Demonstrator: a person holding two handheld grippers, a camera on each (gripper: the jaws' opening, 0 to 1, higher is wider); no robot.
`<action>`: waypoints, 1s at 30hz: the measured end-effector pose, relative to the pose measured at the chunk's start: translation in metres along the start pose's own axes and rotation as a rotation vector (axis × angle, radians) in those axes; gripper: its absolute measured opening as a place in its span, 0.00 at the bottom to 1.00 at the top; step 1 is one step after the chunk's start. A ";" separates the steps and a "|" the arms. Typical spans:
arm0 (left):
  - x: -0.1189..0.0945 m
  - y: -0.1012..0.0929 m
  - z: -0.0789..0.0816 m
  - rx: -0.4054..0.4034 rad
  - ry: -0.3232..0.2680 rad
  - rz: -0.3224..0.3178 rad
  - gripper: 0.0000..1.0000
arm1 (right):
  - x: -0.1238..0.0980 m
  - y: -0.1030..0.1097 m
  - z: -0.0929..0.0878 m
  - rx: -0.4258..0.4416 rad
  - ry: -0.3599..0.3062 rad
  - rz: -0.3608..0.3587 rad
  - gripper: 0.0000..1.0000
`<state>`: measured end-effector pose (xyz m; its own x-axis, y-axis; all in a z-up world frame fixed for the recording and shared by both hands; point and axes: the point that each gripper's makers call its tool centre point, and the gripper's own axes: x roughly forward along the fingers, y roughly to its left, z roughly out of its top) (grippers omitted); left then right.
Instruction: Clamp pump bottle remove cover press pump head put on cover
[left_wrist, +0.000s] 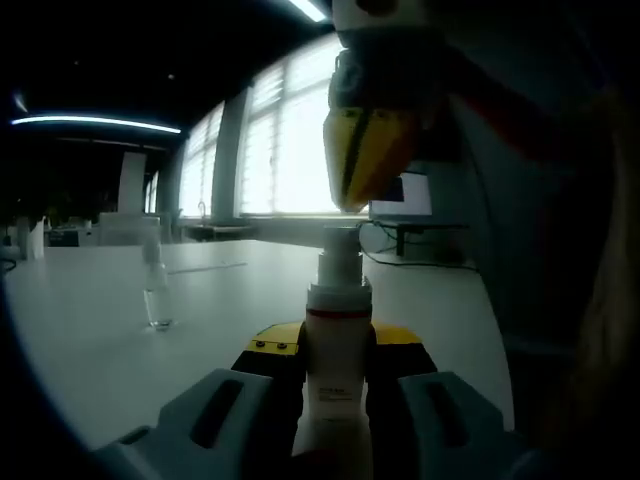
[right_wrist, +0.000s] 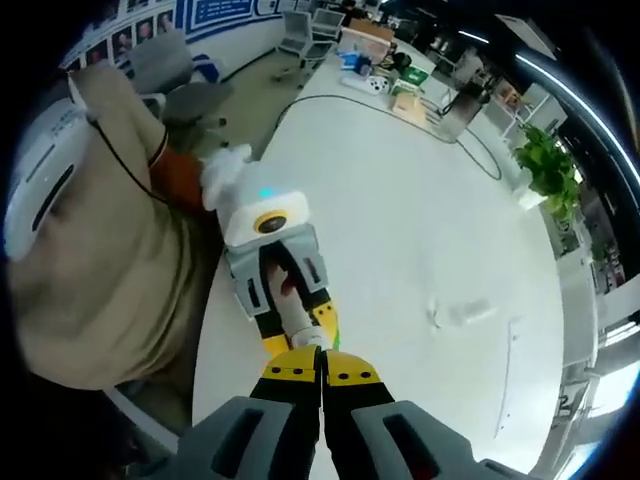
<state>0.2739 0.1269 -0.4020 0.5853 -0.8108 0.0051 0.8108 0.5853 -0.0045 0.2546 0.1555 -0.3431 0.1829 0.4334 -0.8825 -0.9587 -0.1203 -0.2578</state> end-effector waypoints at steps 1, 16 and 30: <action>0.000 0.000 0.000 0.000 0.000 0.000 0.14 | 0.001 0.000 0.000 -0.003 0.002 0.000 0.00; -0.001 0.000 0.000 0.003 0.000 -0.001 0.14 | 0.004 0.000 -0.003 -0.026 0.039 0.001 0.00; 0.000 0.001 0.000 0.003 0.000 -0.001 0.14 | 0.006 0.002 -0.002 -0.057 0.110 0.022 0.00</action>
<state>0.2747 0.1278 -0.4024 0.5846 -0.8113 0.0051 0.8113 0.5846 -0.0012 0.2547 0.1559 -0.3497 0.1876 0.3301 -0.9251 -0.9495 -0.1803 -0.2568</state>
